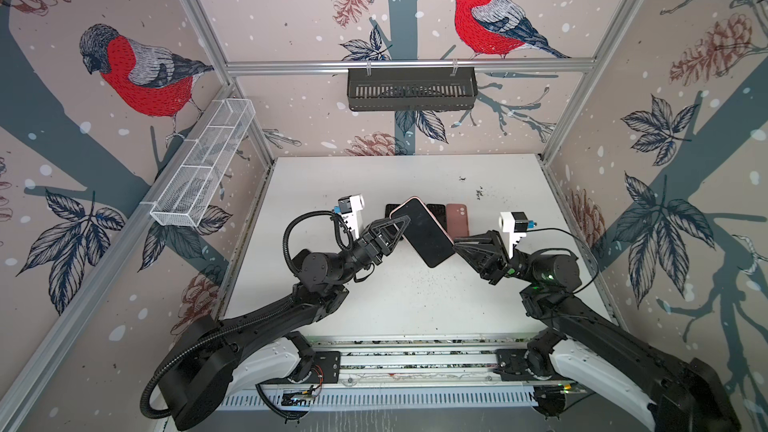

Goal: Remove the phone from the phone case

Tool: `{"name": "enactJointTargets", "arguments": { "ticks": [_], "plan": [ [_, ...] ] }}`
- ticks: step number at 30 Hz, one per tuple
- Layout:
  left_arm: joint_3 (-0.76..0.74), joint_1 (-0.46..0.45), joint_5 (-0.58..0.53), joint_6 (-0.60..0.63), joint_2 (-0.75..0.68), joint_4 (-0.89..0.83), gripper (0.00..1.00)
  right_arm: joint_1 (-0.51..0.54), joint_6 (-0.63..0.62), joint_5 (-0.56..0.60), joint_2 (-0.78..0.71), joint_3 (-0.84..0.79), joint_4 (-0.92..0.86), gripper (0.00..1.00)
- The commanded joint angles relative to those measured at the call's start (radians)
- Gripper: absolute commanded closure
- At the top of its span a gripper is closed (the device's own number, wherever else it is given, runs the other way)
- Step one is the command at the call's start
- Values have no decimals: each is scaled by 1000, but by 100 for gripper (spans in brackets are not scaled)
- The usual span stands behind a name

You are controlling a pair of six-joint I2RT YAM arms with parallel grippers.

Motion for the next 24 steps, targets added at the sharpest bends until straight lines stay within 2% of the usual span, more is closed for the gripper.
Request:
{"name": "enactJointTargets", "arguments": {
  "ticks": [1, 8, 16, 24],
  "plan": [
    [9, -14, -10, -73, 17, 178, 100, 2, 79, -32, 31, 33, 93, 87],
    [33, -26, -44, -112, 97, 307, 100, 1, 180, -36, 96, 84, 127, 91],
    [37, -29, -54, -142, 136, 380, 100, -6, 230, -45, 112, 88, 122, 93],
    [63, -46, -51, -147, 173, 434, 100, -27, 418, -50, 237, 128, 199, 98]
  ]
}}
